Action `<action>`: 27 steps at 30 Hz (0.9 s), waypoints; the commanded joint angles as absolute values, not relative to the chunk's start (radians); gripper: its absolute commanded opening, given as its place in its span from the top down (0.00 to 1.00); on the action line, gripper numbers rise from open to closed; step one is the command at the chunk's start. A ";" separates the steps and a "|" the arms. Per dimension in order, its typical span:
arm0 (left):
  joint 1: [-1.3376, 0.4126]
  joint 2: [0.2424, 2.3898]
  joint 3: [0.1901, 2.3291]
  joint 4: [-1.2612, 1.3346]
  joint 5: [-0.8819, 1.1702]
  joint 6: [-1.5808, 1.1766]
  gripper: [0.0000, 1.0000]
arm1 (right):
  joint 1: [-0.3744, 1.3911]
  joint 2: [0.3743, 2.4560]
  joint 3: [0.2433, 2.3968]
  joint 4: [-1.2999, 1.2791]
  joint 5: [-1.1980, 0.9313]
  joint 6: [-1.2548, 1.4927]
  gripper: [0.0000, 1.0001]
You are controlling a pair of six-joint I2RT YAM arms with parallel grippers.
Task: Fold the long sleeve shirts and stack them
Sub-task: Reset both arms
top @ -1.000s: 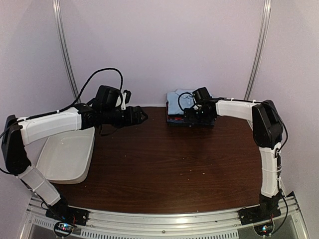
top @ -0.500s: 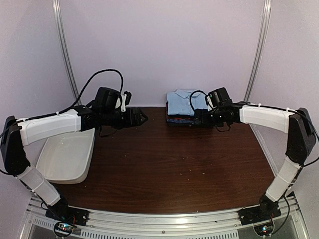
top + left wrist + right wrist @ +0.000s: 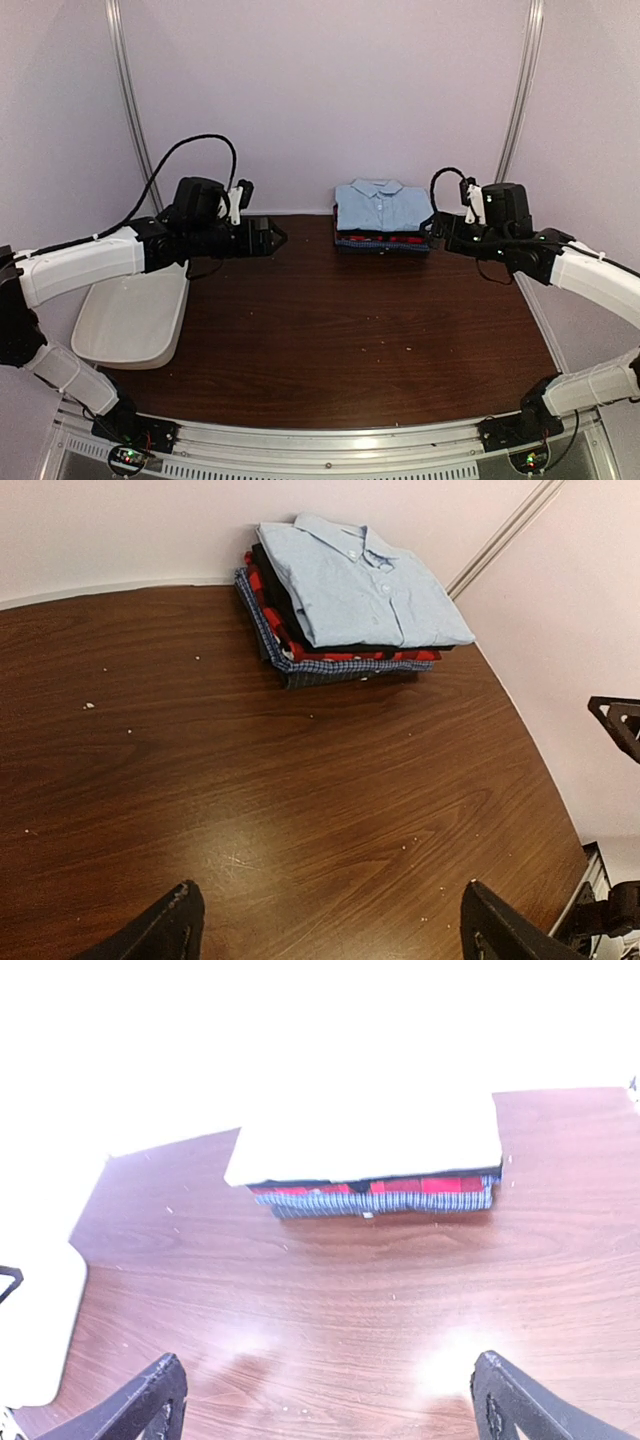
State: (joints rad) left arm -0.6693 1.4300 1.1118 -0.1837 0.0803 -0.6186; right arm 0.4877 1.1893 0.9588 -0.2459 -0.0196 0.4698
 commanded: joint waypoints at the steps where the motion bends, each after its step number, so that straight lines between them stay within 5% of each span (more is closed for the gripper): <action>1: -0.666 1.375 1.077 -0.127 0.020 -0.567 0.10 | 0.493 1.079 0.924 -0.207 0.019 0.452 0.00; 27: -0.664 1.332 1.046 -0.103 -0.095 -0.551 0.10 | 0.492 0.838 0.825 -0.142 0.053 0.421 0.00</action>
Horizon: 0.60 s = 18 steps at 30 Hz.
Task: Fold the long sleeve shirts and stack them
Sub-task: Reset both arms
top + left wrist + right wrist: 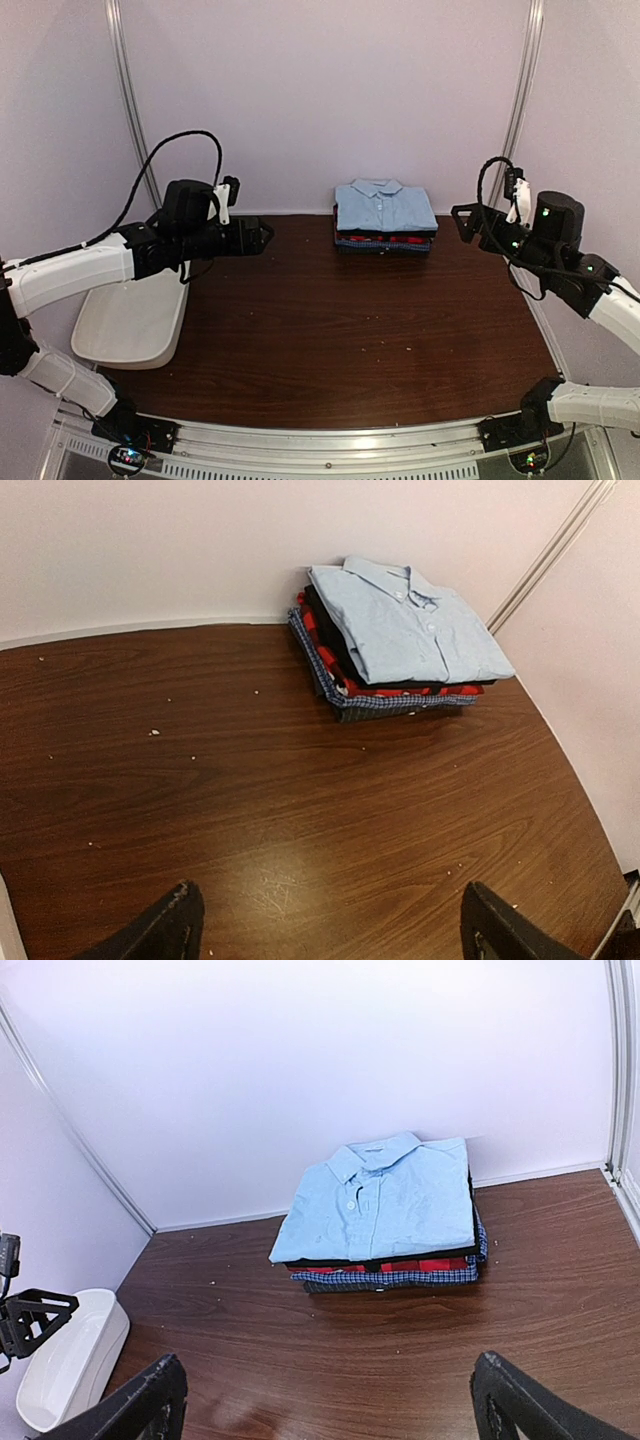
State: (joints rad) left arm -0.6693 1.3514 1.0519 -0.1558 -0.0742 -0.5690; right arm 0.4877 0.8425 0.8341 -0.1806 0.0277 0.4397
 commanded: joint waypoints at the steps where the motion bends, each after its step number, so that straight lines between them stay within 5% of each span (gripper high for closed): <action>1: -0.664 1.332 1.045 -0.102 -0.098 -0.551 0.10 | 0.493 0.839 0.825 -0.141 0.052 0.421 0.00; 18: -0.664 1.330 1.031 -0.088 -0.095 -0.549 0.10 | 0.492 0.858 0.828 -0.149 0.052 0.426 0.00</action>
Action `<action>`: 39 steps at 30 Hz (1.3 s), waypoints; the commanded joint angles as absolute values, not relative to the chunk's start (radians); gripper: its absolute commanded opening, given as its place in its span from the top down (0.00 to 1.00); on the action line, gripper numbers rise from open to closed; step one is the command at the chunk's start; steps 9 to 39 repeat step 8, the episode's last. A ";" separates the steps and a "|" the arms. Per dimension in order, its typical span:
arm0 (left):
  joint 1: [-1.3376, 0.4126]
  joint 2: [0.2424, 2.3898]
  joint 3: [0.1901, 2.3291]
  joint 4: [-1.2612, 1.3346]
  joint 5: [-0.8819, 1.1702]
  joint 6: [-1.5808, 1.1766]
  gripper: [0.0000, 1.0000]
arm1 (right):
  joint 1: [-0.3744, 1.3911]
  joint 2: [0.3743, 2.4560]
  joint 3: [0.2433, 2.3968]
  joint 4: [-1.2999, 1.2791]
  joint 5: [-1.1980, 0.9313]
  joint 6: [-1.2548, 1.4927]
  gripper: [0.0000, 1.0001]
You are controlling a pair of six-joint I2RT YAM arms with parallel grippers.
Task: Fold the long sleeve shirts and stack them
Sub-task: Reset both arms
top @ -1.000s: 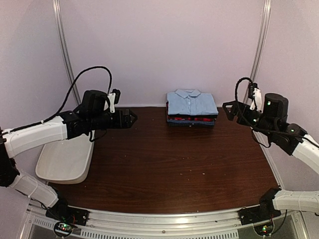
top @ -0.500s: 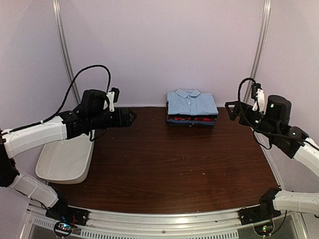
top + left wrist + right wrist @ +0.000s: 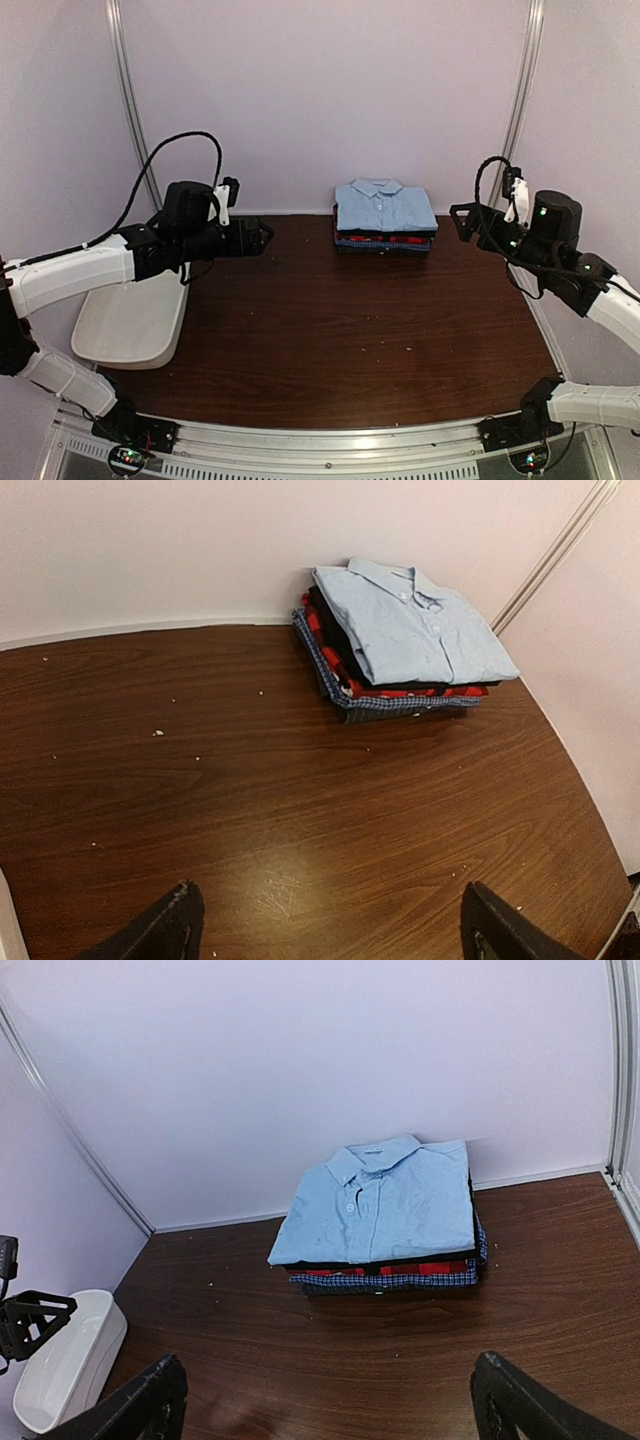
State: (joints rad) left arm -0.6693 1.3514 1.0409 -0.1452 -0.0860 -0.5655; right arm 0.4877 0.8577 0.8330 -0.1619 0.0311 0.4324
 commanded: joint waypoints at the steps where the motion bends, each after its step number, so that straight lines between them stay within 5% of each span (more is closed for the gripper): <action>1: -0.665 1.330 1.032 -0.087 -0.094 -0.549 0.10 | 0.492 0.859 0.828 -0.149 0.052 0.426 0.00; 39: -0.665 1.327 1.028 -0.087 -0.092 -0.551 0.10 | 0.492 0.855 0.830 -0.156 0.062 0.429 0.00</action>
